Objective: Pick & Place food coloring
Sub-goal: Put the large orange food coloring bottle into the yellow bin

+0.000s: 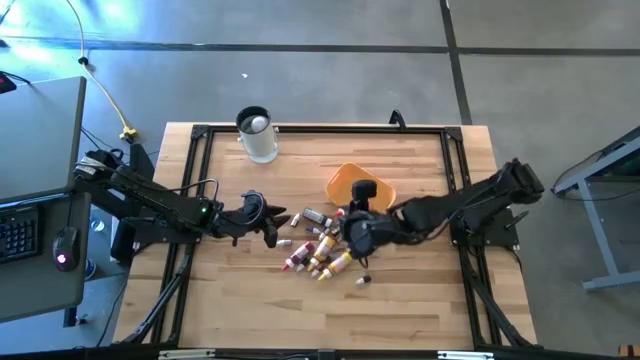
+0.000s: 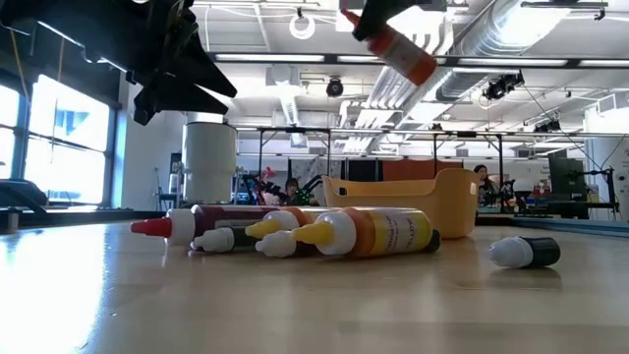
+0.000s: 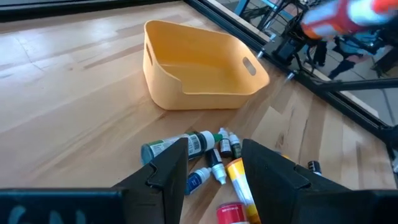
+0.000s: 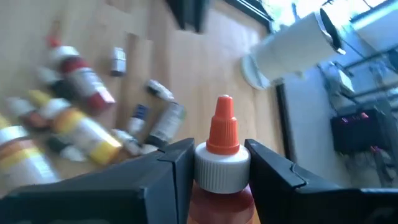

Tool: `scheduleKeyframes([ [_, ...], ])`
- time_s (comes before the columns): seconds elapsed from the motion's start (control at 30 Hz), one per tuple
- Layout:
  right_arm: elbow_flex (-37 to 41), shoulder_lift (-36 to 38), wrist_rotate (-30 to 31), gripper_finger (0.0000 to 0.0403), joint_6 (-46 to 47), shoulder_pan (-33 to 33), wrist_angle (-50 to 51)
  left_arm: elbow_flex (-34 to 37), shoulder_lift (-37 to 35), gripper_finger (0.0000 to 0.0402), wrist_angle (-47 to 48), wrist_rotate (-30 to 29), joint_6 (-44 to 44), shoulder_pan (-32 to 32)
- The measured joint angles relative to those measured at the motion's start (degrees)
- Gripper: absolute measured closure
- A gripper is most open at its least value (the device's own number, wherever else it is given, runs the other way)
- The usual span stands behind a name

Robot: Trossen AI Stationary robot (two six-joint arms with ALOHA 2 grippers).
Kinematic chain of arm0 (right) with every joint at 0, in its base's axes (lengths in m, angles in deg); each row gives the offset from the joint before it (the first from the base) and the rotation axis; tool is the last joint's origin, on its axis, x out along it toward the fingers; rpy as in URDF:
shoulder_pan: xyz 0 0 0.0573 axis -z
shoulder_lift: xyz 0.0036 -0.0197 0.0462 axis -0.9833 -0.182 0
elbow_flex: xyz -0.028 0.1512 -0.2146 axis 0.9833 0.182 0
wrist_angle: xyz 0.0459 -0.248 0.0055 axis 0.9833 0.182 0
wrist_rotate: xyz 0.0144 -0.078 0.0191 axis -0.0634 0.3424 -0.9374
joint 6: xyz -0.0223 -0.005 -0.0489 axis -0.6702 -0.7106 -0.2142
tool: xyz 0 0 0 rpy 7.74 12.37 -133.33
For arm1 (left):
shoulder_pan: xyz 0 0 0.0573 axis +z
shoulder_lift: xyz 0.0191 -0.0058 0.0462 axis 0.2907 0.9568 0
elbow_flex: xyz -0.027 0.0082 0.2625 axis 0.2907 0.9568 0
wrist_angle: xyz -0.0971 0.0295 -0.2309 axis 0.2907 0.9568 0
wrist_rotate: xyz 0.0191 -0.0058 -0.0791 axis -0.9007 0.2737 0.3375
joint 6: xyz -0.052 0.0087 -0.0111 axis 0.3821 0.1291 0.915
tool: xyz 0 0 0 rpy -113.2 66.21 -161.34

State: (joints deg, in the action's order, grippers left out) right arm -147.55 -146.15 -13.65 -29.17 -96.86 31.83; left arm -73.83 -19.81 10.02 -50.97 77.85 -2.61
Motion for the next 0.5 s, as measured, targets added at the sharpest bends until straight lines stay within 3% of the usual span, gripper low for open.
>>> scheduleKeyframes([
  [0.27,0.47,-2.38,-6.27,0.0283,-3.72,5.53,-1.4,0.0,0.0,0.025,0.04,0.82,0.01,-0.02],
  [0.5,13.17,3.83,-5.38,0.0283,-6.46,7.6,-11.54,0.0,0.0,0.025,0.13,0.89,0.03,-0.01],
])
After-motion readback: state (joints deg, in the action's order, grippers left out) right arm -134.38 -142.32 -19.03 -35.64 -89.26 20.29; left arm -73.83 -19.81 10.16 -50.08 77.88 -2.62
